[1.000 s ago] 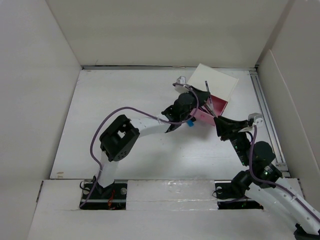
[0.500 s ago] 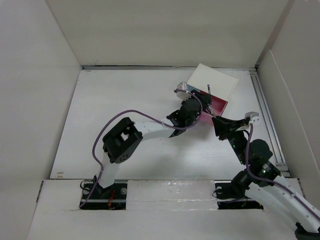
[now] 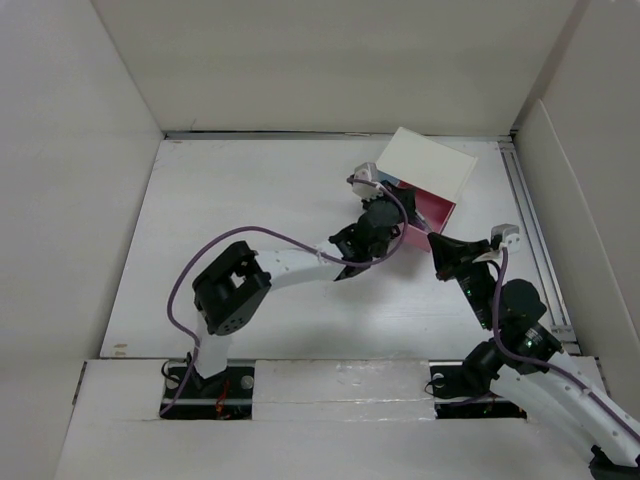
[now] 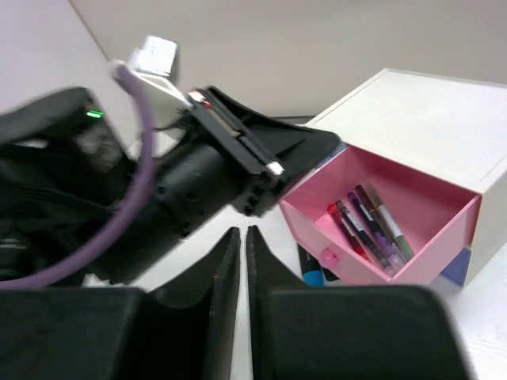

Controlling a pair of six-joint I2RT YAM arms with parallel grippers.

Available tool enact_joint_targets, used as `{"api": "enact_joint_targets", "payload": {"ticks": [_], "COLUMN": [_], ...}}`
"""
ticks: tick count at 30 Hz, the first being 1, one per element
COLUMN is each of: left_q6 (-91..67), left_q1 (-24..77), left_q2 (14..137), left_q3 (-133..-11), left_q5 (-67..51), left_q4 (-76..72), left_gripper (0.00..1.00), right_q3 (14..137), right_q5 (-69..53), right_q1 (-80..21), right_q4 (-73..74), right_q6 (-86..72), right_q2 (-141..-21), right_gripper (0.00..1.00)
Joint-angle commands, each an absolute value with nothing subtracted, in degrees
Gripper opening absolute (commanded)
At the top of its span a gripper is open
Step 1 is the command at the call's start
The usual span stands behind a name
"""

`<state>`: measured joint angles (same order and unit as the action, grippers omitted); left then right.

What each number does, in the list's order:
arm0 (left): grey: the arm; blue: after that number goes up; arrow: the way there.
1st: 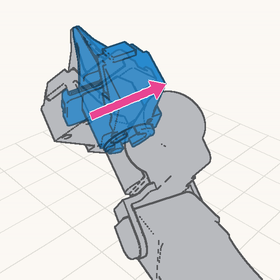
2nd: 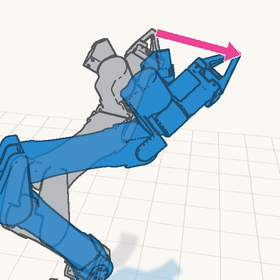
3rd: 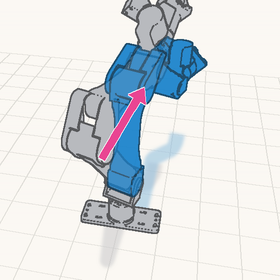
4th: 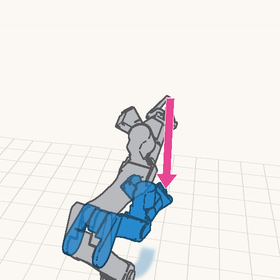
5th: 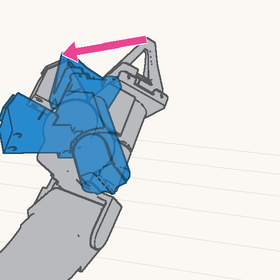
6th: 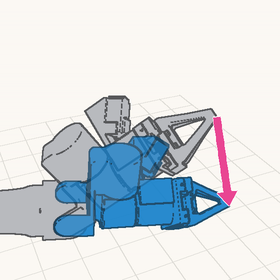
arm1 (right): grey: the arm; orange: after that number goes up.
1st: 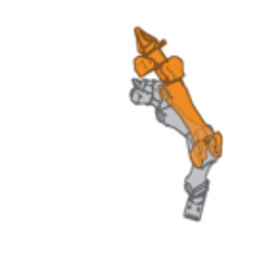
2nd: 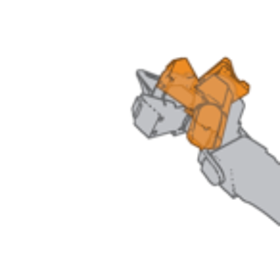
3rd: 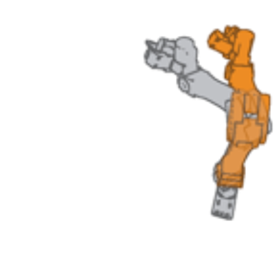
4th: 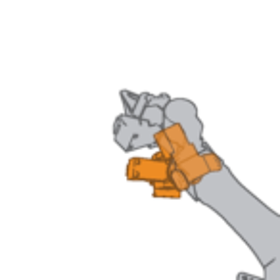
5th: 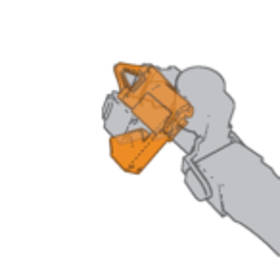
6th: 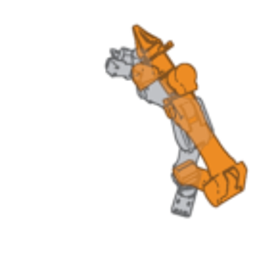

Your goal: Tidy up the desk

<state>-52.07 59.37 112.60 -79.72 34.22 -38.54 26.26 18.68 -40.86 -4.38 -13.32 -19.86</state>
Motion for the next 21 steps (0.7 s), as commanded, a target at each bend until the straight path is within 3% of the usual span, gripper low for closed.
{"api": "enact_joint_targets", "payload": {"ticks": [1,2,9,21], "left_q6": [-40.71,-39.56,-38.85,-38.15], "left_q1": [60.73,60.73,61.25,63.11], "left_q2": [101.70,100.47,95.18,105.10], "left_q3": [-77.09,-76.12,-65.22,-69.42], "left_q5": [38.32,37.71,29.72,25.66], "left_q4": [-43.68,-43.42,-35.61,-25.84], "left_gripper": [0.00,0.00,0.00,0.00], "right_q3": [26.37,26.37,26.89,29.61], "right_q5": [19.51,19.69,19.86,22.50], "right_q1": [-40.69,-40.69,-40.69,-40.69], "right_q4": [-5.71,-5.80,-5.80,-3.61], "right_q6": [-13.62,-13.80,-13.97,-13.62], "right_q2": [-19.25,-19.34,-22.06,-25.92], "right_gripper": [0.06,0.00,0.00,0.00]}}
